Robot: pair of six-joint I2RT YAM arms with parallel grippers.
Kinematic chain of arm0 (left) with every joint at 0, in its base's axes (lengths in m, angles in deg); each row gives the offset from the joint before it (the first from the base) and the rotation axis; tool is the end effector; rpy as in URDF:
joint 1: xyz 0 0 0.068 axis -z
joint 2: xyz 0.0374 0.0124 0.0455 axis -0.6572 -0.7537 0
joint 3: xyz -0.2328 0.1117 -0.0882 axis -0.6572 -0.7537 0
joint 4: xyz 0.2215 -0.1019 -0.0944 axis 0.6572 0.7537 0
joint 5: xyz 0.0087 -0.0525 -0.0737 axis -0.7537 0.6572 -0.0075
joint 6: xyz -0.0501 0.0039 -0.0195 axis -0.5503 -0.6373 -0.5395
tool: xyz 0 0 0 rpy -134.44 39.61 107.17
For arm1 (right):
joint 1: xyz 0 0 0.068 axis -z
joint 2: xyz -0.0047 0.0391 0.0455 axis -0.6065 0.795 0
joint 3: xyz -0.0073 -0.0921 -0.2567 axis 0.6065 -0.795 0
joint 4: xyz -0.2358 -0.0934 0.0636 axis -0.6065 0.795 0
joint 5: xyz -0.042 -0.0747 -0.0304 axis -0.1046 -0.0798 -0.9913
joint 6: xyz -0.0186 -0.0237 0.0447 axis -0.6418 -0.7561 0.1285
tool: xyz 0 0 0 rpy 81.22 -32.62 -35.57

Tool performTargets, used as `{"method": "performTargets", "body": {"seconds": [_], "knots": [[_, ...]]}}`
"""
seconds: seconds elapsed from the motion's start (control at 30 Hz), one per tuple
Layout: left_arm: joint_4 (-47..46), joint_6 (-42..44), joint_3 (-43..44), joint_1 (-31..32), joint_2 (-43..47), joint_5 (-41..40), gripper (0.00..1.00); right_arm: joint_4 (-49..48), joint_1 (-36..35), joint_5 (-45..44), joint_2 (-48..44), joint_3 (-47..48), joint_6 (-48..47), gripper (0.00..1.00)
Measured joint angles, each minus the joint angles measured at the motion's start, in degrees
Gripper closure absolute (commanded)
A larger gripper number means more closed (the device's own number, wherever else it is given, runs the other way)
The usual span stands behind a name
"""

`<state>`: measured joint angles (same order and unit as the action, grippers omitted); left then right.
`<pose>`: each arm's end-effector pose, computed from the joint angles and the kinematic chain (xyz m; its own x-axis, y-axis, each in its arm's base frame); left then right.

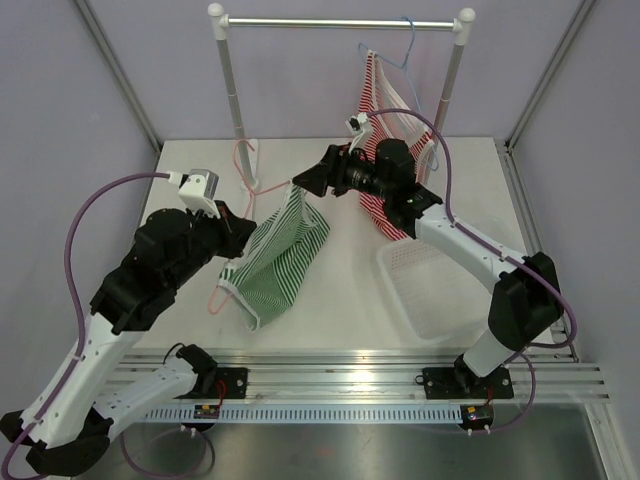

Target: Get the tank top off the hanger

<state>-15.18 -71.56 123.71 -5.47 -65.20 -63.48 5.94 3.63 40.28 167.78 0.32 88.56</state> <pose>0.1189 -0.0805 0.4227 -0.3974 -0.1903 -0.8977 0.3704 0.8618 -0.3467 0.3097 0.2267 0.3666 -0.4927 0.2507 -0.8333 -0.7304 0.4014 0.5526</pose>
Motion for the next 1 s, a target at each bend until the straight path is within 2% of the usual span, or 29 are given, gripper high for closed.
{"method": "performTargets", "body": {"seconds": [0.2,0.33,0.37,0.43,0.63,0.77,1.0], "knots": [[0.2,-0.5,-0.7,0.0,1.5,1.3,1.0,5.1,-1.9,-3.0,4.1,3.2,-4.5,0.38],[0.2,-0.6,-0.7,0.0,1.9,1.3,1.0,6.9,-2.2,-3.1,4.8,3.3,-6.0,0.65],[0.2,-0.6,-0.7,0.0,1.9,1.3,1.0,7.1,-2.2,-3.1,4.9,3.4,-6.3,0.85],[0.2,-0.6,-0.7,0.0,1.7,1.4,1.0,7.3,-2.3,-3.2,4.9,3.4,-6.9,1.0],[0.5,-0.3,-0.7,0.0,1.7,1.4,1.0,8.0,-2.3,-6.0,4.9,4.0,-8.0,1.0],[1.9,0.5,-0.7,0.0,2.4,1.4,1.0,11.2,-2.3,-12.6,5.1,5.6,-8.9,1.0],[2.6,1.5,-0.7,0.0,4.4,2.0,1.0,19.5,-1.9,-23.1,9.4,16.2,-10.3,1.0]]}}
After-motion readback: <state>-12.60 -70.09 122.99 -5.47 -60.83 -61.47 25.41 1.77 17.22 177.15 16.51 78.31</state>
